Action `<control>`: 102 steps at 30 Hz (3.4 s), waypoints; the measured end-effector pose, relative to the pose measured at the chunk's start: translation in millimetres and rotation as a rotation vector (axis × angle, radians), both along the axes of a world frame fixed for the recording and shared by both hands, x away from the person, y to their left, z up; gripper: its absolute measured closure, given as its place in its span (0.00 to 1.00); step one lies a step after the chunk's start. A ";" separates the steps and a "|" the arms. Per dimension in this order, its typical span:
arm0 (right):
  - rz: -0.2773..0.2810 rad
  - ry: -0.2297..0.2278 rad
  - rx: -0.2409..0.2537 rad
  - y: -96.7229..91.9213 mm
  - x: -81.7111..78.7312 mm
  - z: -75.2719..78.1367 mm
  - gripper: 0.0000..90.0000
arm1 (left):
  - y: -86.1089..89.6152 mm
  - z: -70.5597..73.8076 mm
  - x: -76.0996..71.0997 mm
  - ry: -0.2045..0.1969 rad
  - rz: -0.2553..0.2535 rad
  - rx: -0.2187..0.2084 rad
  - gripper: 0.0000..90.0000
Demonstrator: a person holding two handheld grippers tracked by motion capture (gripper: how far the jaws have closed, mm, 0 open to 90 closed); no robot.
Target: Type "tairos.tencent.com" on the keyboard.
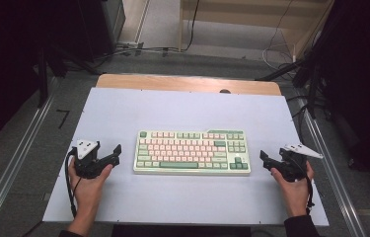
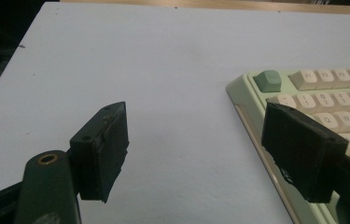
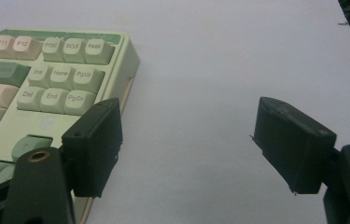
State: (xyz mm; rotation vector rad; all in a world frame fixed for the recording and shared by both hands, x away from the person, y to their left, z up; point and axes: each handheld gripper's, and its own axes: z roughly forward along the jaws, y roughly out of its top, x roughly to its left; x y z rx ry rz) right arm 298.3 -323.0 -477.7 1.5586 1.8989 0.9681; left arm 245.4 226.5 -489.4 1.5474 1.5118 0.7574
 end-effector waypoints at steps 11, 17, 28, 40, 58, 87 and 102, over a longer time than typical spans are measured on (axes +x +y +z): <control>0.019 -0.001 0.000 4.5 0.1 0.3 0.25 | -0.4 2.2 -2.0 -0.008 -0.015 -0.026 0.31; 0.036 -0.003 0.003 9.7 -0.4 1.1 0.26 | -4.5 4.9 -3.6 -0.013 -0.050 -0.045 0.37; 0.067 -0.007 0.007 19.8 -1.6 2.8 0.26 | -8.0 5.8 -4.5 -0.017 -0.059 -0.051 0.35; 0.122 -0.008 0.036 37.1 -2.1 5.6 0.27 | -24.4 8.3 -5.0 -0.006 -0.116 -0.063 0.35; 0.216 -0.024 0.039 70.4 0.9 12.3 0.29 | -39.8 10.0 -0.1 -0.007 -0.170 -0.085 0.38; 0.361 -0.047 0.053 109.9 6.9 18.7 0.72 | -72.6 13.4 20.6 0.007 -0.262 -0.072 0.80; 0.440 -0.038 0.112 115.1 11.8 18.5 0.98 | -78.1 13.9 25.6 0.029 -0.275 -0.044 1.00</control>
